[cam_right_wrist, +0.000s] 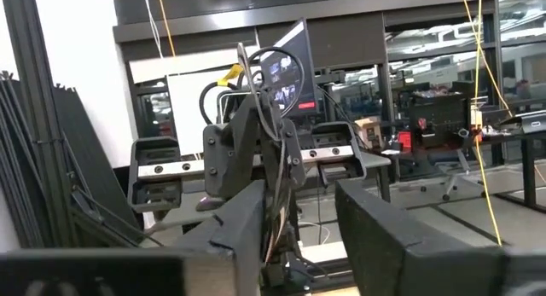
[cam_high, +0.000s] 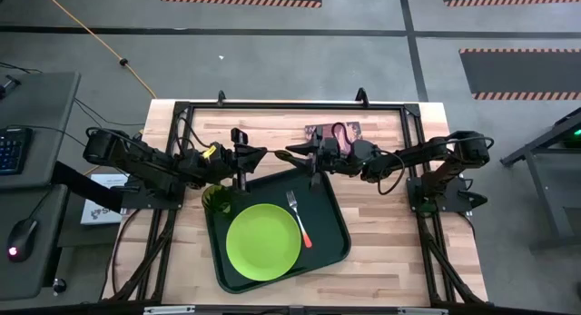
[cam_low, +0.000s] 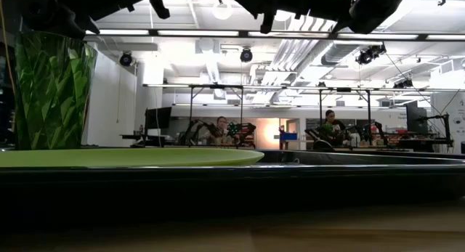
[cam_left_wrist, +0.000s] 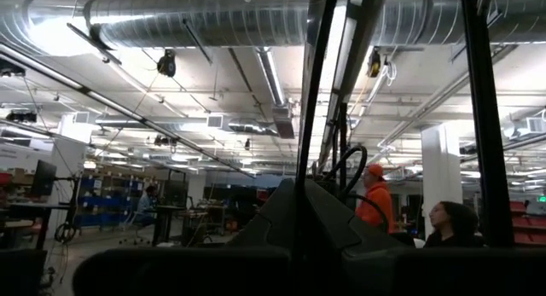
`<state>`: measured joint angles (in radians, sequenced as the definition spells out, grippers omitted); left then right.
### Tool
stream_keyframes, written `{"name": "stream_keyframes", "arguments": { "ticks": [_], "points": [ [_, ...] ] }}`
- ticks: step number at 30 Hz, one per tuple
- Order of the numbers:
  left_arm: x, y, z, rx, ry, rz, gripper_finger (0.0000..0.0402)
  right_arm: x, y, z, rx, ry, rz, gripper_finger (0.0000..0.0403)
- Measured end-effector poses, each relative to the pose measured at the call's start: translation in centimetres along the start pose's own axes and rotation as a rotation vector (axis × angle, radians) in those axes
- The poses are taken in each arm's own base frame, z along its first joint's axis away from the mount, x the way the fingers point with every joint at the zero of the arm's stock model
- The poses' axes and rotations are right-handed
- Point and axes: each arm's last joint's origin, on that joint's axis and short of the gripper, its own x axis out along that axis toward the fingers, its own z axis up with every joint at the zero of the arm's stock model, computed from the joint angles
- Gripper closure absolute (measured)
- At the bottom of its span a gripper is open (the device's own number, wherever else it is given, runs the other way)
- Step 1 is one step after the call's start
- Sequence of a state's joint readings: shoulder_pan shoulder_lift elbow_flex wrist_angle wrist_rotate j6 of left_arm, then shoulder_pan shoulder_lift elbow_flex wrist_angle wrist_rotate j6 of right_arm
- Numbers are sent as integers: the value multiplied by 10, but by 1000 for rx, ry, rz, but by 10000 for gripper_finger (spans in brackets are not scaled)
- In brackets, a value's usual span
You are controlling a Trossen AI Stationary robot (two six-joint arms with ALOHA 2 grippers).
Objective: Pick and place plate/cup/fork/spoon on tray
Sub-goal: Put the black spoon on the black tray to the right of the orange fork
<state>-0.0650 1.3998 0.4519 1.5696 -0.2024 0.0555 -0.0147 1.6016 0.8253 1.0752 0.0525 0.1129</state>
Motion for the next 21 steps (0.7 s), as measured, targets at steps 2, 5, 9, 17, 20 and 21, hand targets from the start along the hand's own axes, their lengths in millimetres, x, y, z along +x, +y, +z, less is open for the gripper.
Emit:
{"name": "stream_keyframes", "arguments": {
  "ticks": [2, 5, 9, 17, 20, 21],
  "points": [
    [0, 0, 0, 0, 0, 4, 401, 0, 0, 0, 10, 0, 0, 307],
    [0, 1, 0, -1, 1, 20, 401, 0, 0, 0, 11, 0, -2, 375],
    [0, 1, -1, 5, 8, 34, 400, 0, -1, 0, 19, 0, -12, 387],
    [0, 1, -2, 40, 69, 30, 359, -1, -1, 2, 6, 14, -26, 400],
    [-1, 1, 0, 60, 150, 28, 332, -4, 0, 10, -29, 31, -61, 401],
    [-2, 2, 2, 65, 175, 28, 321, -6, 0, 13, -44, 33, -72, 402]
  ]
}}
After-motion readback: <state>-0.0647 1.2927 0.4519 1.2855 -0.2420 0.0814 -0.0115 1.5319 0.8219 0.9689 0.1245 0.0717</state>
